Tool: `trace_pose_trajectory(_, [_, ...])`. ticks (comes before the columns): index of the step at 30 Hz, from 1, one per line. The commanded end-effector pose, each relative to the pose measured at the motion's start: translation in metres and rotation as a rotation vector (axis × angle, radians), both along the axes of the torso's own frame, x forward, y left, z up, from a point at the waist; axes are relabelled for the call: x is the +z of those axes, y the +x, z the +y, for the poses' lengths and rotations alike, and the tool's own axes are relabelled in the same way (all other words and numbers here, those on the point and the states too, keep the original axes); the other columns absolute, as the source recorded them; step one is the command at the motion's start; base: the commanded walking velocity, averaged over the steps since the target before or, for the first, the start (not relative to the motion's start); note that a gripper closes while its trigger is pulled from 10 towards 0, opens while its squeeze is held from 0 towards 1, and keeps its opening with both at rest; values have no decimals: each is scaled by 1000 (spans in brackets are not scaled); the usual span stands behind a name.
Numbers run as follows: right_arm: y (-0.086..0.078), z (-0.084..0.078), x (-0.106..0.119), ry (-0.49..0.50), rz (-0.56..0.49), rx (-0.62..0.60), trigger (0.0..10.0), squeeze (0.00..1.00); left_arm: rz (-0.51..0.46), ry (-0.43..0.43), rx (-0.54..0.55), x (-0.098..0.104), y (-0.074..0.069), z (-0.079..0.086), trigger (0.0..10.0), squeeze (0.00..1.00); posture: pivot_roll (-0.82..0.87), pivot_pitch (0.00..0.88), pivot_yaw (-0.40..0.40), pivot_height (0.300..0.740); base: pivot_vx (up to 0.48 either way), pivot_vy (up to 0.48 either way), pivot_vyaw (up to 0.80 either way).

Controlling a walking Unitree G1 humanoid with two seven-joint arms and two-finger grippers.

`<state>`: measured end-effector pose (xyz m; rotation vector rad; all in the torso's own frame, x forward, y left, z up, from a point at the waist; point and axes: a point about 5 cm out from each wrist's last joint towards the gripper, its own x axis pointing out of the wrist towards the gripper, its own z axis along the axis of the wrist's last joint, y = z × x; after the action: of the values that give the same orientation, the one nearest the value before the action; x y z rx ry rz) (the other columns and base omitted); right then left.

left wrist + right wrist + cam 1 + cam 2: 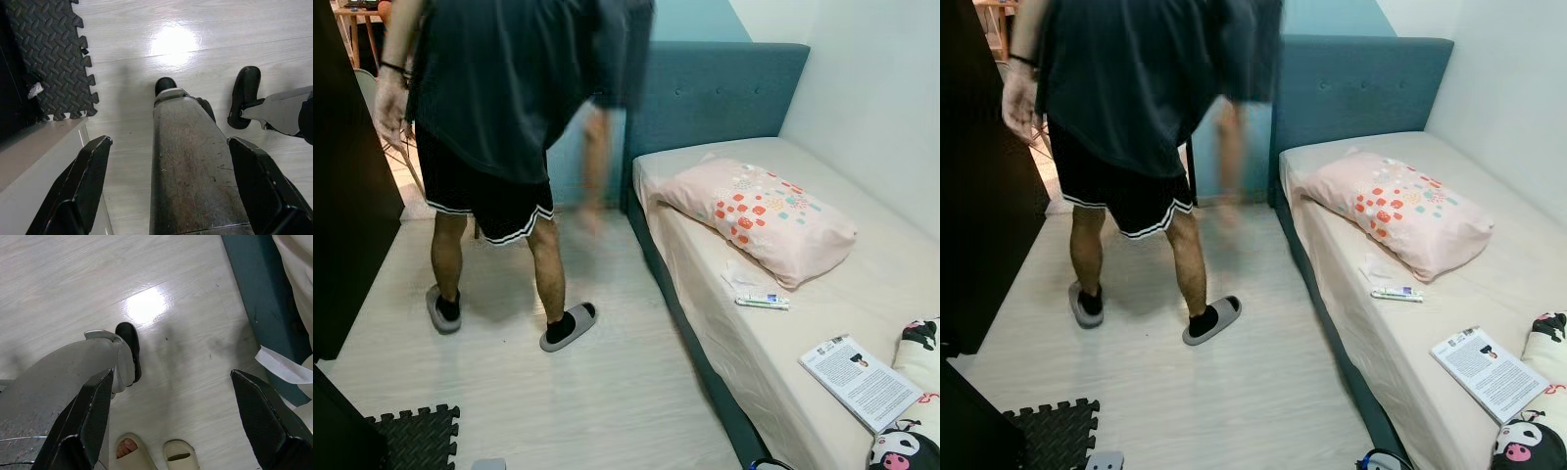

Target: Clean up the room

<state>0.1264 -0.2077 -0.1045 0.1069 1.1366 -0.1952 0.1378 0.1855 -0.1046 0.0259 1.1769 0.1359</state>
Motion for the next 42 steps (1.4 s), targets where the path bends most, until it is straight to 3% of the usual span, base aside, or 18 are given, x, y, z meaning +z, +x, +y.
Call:
trace_pose_trajectory(1, [-1,-1,0,1,8,-13,10000,0,16,-3,-5,-1,-3,-1,10000,0,-44,0,-64,739,0,0,0])
trace_pose_trajectory(8, [-1,-2,0,2,9,-11,10000,0,16,-3,-4,-1,-3,-1,10000,0,-46,0,-67,739,0,0,0])
trace_pose_trajectory(17, [-1,-3,0,-5,5,-19,10000,0,-56,-21,29,1,1,-3,10000,0,-52,0,-72,739,0,0,-768])
trace_pose_trajectory(21, [0,-4,1,0,-9,-24,10000,0,-172,-18,22,12,24,10,10000,0,-51,0,-72,739,0,0,0])
trace_pose_trajectory(23, [1,-3,1,7,-17,-25,10000,0,-191,-38,24,14,28,9,10000,0,-51,0,-70,739,0,0,0])
trace_pose_trajectory(29, [3,-2,2,28,-33,-19,10000,0,-178,-41,21,12,24,13,10000,0,-51,0,-67,739,0,0,0])
trace_pose_trajectory(42, [4,-1,2,34,-35,-29,10000,0,-169,-40,16,11,18,17,10000,0,-50,0,-62,739,314,0,0])
